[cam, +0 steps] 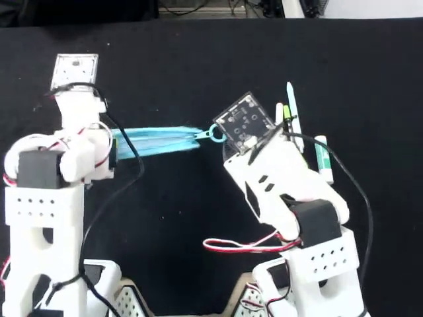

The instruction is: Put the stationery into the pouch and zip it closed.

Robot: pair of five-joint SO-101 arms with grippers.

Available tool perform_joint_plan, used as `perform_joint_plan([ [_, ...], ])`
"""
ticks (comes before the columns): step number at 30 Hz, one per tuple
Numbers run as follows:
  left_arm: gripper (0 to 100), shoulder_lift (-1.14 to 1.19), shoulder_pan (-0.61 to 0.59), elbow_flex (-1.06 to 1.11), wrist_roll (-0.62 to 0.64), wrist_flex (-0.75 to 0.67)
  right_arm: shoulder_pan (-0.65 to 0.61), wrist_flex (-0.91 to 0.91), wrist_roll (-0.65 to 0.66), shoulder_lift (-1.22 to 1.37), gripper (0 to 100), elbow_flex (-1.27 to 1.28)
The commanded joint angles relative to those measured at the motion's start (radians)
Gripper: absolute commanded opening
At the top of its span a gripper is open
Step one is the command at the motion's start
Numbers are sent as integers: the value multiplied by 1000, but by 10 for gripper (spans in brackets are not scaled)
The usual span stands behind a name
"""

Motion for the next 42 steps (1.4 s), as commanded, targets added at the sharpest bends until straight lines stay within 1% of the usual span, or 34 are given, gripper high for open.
perform_joint_plan([
  [1,30,-68,-30,134,-132,-109,71,-26,9,10,11,-8],
  [3,30,-81,-31,189,-183,-144,78,-32,9,15,11,10],
  [5,30,-95,-28,226,-203,-175,81,-55,8,16,11,22],
  [8,30,-118,-25,251,-201,-209,72,-57,8,12,11,18],
  [12,30,-160,-33,255,-199,-213,75,2,9,15,11,33],
  [15,30,-186,-25,280,-126,-242,72,20,9,12,11,68],
  [22,30,-242,-24,429,97,-434,77,26,3,12,12,157],
  [24,30,-258,-22,478,117,-489,77,68,2,12,19,142],
  [25,30,-264,-22,499,118,-516,74,109,2,19,40,119],
  [28,30,-285,-22,562,124,-577,71,253,2,15,151,18],
  [29,30,-293,-22,584,135,-592,71,292,2,15,172,-22],
  [32,30,-325,-22,654,201,-635,71,381,2,18,162,-140],
  [36,30,-379,-22,728,232,-664,78,448,0,19,144,-285],
  [38,30,-411,-22,754,232,-667,112,445,-14,24,145,-300],
  [42,30,-493,-22,808,229,-663,222,351,-138,128,145,-262],
])
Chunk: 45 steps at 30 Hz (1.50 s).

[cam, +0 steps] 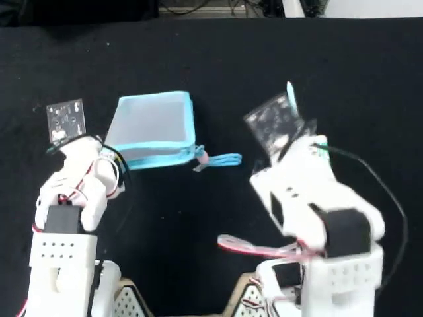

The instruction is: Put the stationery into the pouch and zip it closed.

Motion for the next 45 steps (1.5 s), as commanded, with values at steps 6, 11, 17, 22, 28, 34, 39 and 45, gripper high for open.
perform_joint_plan([
  [6,30,-232,-10,124,15,-14,163,-215,-77,315,145,-12],
  [11,30,-393,-10,205,17,-12,181,-341,-77,478,145,-15],
  [17,30,-554,-10,292,17,-8,183,-399,-81,739,145,-108],
  [22,30,-635,-10,337,17,-8,183,-344,-81,964,145,-311],
  [28,30,-661,-10,352,17,-6,180,-261,-81,1211,145,-598],
  [34,30,-664,-12,361,17,-6,204,-249,-83,1474,145,-881],
  [39,30,-664,-12,369,17,-6,207,-175,-83,1669,145,-1124],
  [45,30,-664,-12,372,17,-6,222,-112,-103,1883,145,-1431],
])
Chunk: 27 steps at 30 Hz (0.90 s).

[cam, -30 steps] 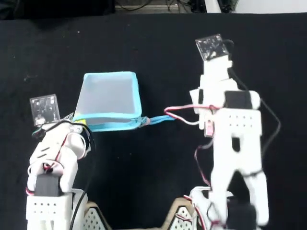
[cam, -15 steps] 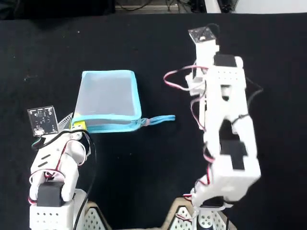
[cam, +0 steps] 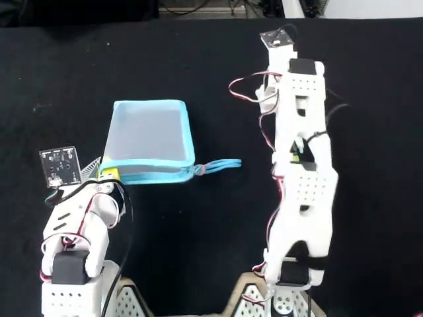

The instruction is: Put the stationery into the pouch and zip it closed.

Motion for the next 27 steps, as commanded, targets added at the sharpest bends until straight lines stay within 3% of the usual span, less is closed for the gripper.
perform_joint_plan([
  [1,30,-12,-12,-13,8,-8,38,35,-40,77,145,-231],
  [15,30,-12,-12,-12,8,-8,35,153,-51,440,144,-739],
  [27,30,-14,-12,-12,8,-8,-48,204,18,470,145,-835],
])
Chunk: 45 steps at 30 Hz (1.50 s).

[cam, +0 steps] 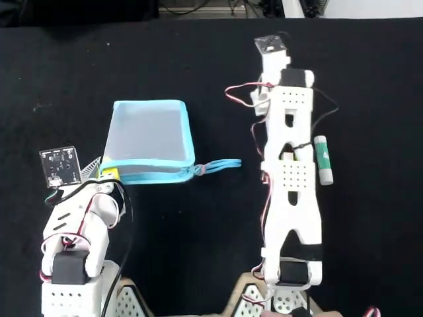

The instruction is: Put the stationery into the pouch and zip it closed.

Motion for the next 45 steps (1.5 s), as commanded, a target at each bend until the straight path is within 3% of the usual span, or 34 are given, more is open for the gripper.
perform_joint_plan([
  [1,30,-14,-12,-12,8,-8,-25,28,14,-50,145,-73],
  [11,30,-14,-12,-12,8,-9,-61,149,14,-160,149,-67],
  [36,30,-14,-16,-12,8,-8,-51,89,17,-24,148,-70],
  [45,30,-14,-15,-12,8,-8,-12,95,84,-21,148,-68],
])
